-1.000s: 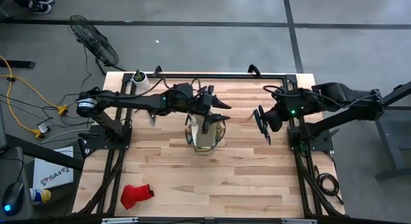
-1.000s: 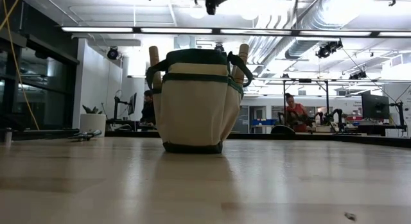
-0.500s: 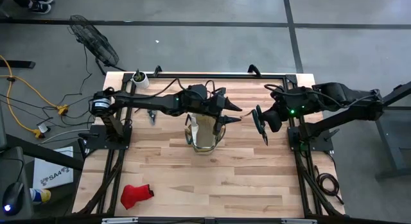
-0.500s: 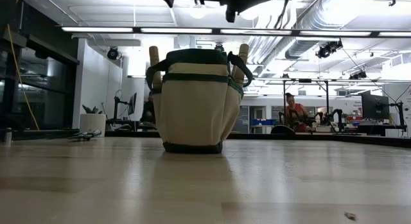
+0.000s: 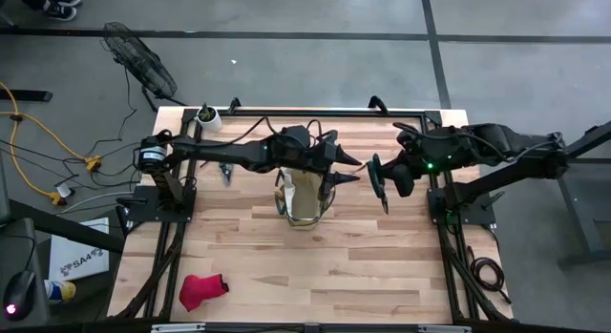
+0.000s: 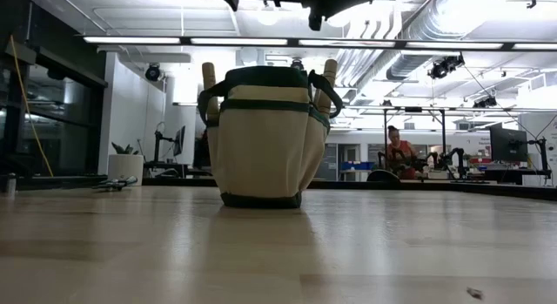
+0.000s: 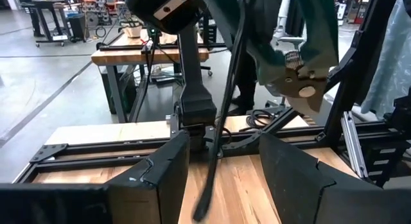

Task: Pick & Place Garden tools in Gardening bag
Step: Put the right shear scissors into the gardening bag

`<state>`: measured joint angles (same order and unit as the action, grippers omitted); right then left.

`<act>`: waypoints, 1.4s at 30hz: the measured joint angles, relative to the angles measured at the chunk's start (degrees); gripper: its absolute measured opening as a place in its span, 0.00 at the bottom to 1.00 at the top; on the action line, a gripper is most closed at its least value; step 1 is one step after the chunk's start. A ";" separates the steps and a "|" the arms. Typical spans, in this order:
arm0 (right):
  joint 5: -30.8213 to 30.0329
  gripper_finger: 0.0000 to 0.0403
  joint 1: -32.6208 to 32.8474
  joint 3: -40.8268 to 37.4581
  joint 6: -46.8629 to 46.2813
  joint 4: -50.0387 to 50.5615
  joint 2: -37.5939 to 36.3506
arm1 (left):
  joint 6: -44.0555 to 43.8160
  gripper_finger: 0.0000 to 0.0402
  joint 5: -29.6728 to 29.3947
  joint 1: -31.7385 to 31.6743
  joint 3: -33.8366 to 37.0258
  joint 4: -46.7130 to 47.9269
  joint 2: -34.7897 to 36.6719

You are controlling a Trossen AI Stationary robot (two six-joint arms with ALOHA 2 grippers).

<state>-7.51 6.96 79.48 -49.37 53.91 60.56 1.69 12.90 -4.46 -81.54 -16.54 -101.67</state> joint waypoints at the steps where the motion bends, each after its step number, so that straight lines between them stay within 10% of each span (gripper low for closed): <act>1: 0.00 0.09 0.00 0.00 0.15 0.19 0.30 | 0.02 0.47 -0.17 0.07 0.00 -0.02 0.00; 21: 1.51 0.09 0.00 0.00 1.57 -3.75 2.07 | 0.60 0.46 -1.85 2.00 0.02 0.17 0.04; 32: 1.51 0.09 0.00 0.00 1.62 -3.67 2.07 | -0.74 0.04 -3.03 1.98 0.02 2.40 0.07; 42: 1.50 0.09 0.00 0.00 1.95 -3.60 2.05 | -0.69 0.01 -2.96 1.95 0.07 4.36 1.47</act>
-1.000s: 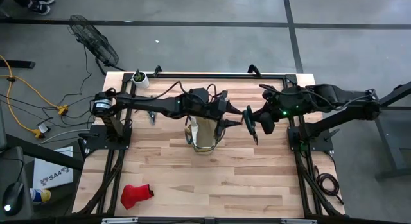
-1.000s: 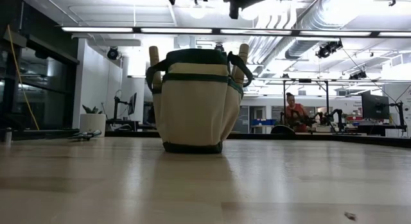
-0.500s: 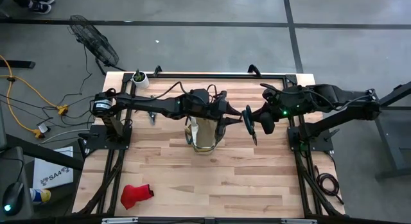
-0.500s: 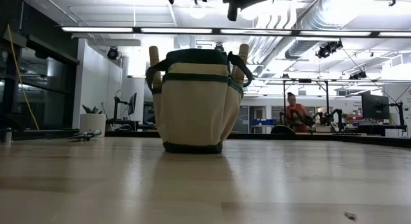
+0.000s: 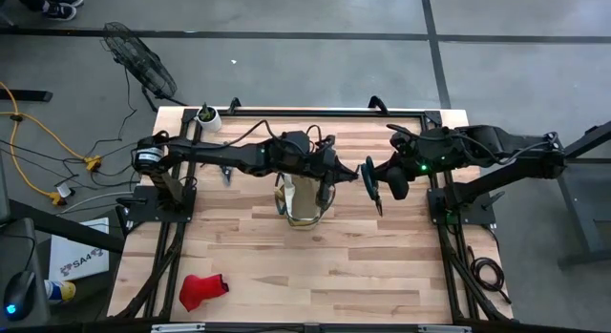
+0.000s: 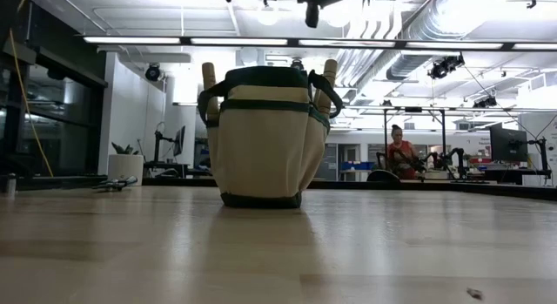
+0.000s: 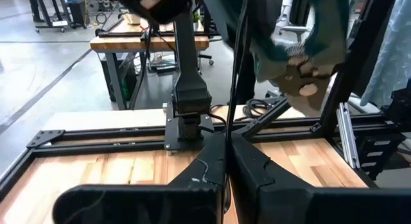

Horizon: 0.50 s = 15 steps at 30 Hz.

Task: Pick & Place Garden tools in Gardening bag
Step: Put the right shear scissors into the gardening bag

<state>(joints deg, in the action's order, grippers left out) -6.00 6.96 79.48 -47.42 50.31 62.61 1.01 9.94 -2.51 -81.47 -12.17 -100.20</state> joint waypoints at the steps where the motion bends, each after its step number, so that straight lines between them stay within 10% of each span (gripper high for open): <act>1: -0.01 0.09 0.00 0.00 0.23 0.01 -0.01 | 0.09 0.01 -0.02 -0.09 0.00 0.70 0.57; 15: -3.28 0.09 -0.02 0.00 2.71 0.20 0.21 | 0.02 0.00 -2.46 -0.08 0.04 4.74 9.00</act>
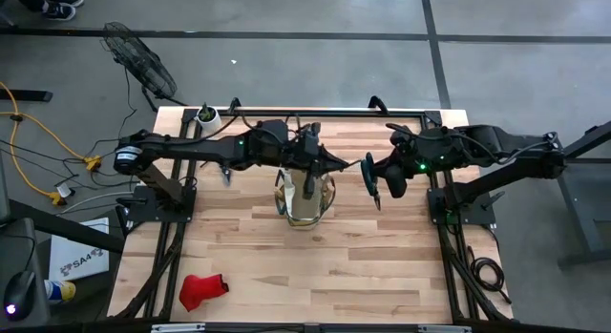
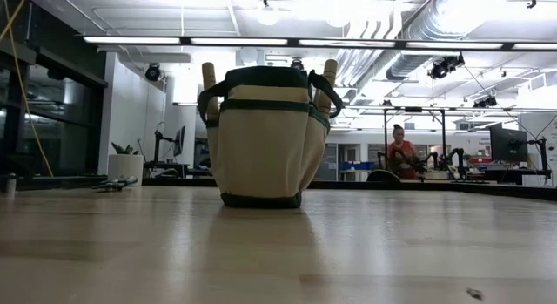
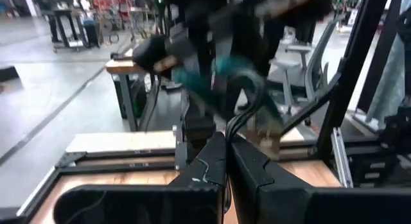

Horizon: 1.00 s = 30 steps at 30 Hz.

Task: Pick & Place Garden tools in Gardening bag
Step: Put the right shear scissors into the gardening bag

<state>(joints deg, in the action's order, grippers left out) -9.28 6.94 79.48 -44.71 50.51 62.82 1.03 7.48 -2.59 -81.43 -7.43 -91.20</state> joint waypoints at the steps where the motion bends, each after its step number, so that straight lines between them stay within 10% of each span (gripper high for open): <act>1: -0.27 0.09 0.00 0.00 0.22 0.04 0.10 | -0.15 0.00 -0.19 0.00 0.00 -0.03 0.54; 30: -5.76 0.18 -0.24 -0.06 8.53 -5.29 5.02 | -5.80 0.00 2.48 0.02 -2.40 -3.10 4.87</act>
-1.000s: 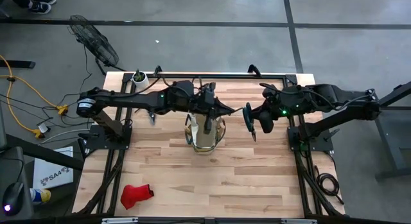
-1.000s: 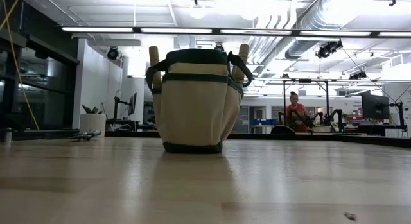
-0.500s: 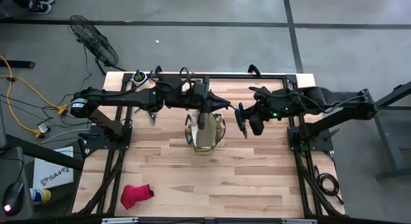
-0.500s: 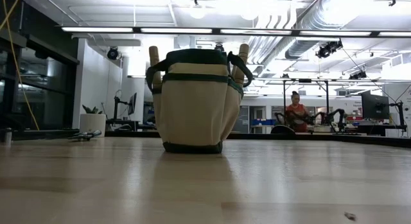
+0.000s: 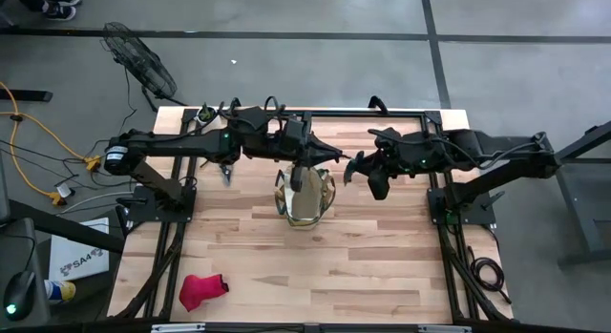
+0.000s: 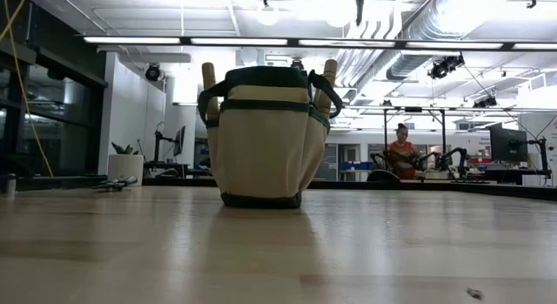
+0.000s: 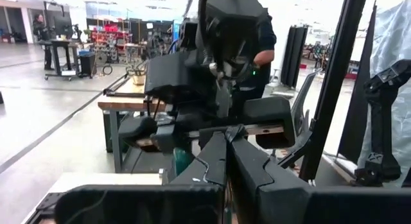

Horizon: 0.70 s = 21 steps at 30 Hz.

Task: Pick & Place Garden tools in Gardening bag
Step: Put the right shear scissors into the gardening bag

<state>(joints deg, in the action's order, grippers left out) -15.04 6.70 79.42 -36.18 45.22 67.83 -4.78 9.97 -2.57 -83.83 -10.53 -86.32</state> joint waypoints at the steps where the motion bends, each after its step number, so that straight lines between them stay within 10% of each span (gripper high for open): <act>1: 0.16 0.18 0.00 0.02 0.16 -0.20 0.00 | -0.02 0.00 0.16 0.00 -0.02 -0.06 0.02; 21: 8.10 0.18 0.02 -0.09 5.06 -3.48 -0.46 | 0.18 0.00 -4.51 2.37 -0.17 5.95 3.00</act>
<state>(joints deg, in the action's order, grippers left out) -6.94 6.72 79.33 -31.12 41.74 67.38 -4.60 5.46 -0.20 -84.00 -4.58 -83.32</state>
